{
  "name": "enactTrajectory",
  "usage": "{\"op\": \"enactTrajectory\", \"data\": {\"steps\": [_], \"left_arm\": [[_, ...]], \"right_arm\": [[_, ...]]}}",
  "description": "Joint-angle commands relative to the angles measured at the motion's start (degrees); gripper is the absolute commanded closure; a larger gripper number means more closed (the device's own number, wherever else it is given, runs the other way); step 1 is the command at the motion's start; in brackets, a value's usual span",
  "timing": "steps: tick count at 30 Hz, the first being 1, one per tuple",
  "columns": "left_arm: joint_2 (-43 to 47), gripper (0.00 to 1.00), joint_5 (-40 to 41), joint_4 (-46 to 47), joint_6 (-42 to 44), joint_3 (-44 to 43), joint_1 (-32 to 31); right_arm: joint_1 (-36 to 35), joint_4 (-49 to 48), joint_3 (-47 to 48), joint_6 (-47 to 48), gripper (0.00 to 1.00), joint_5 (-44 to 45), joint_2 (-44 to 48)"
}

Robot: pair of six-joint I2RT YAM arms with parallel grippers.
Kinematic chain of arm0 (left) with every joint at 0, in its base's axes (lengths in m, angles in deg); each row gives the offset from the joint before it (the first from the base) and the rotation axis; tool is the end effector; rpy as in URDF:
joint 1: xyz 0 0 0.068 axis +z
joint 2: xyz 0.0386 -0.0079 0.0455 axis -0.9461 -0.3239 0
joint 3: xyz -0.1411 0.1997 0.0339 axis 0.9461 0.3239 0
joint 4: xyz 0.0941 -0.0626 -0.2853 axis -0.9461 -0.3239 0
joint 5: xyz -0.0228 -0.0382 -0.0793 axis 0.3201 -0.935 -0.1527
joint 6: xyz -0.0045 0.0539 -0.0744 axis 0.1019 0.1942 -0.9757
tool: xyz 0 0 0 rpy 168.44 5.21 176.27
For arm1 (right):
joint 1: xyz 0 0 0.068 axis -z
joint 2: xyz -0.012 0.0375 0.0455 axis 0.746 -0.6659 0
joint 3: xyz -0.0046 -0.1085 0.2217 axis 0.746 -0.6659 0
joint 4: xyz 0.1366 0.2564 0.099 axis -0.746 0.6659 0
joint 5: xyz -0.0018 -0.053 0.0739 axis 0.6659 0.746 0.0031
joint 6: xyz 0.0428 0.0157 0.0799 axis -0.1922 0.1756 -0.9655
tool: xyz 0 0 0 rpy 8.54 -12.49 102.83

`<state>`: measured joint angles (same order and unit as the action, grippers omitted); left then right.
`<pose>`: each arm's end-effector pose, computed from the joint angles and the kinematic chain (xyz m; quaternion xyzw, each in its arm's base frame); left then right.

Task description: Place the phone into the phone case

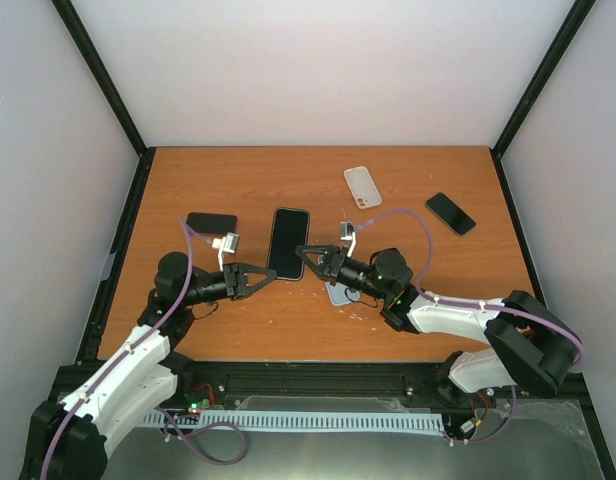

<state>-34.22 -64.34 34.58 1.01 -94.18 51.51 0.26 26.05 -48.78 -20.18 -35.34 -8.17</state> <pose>0.2201 -0.1503 0.1994 0.0237 0.7215 -0.6616 0.2028 0.2167 0.2833 0.1813 0.0278 0.6638 0.7057 0.2460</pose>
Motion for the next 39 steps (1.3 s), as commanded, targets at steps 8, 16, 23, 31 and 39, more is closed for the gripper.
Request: {"op": "enactTrajectory", "data": {"steps": [8, 16, 23, 31, 39], "left_arm": [[0.36, 0.90, 4.57, -9.15, 4.72, -3.74, 0.26], [0.90, 0.53, 6.37, -9.61, 5.21, -3.33, 0.26], [-0.77, 0.57, 6.00, -9.56, 5.90, -3.25, 0.27], [-2.98, 0.85, 5.78, -9.48, 7.25, -3.15, 0.26], [-3.58, 1.00, 10.24, -18.78, 11.51, -5.62, 0.26]], "right_arm": [[-0.18, 3.19, -0.11, 4.38, 0.89, 1.40, 2.67], [-0.14, 3.16, 0.01, 3.77, 0.89, -0.65, 3.27], [-0.18, 3.00, -1.03, 3.12, 0.89, -0.53, 2.80], [-0.18, 2.68, -0.52, 2.70, 0.88, -1.62, 1.08], [-0.17, 3.03, -0.67, 1.98, 0.88, -2.32, -2.54]]}}
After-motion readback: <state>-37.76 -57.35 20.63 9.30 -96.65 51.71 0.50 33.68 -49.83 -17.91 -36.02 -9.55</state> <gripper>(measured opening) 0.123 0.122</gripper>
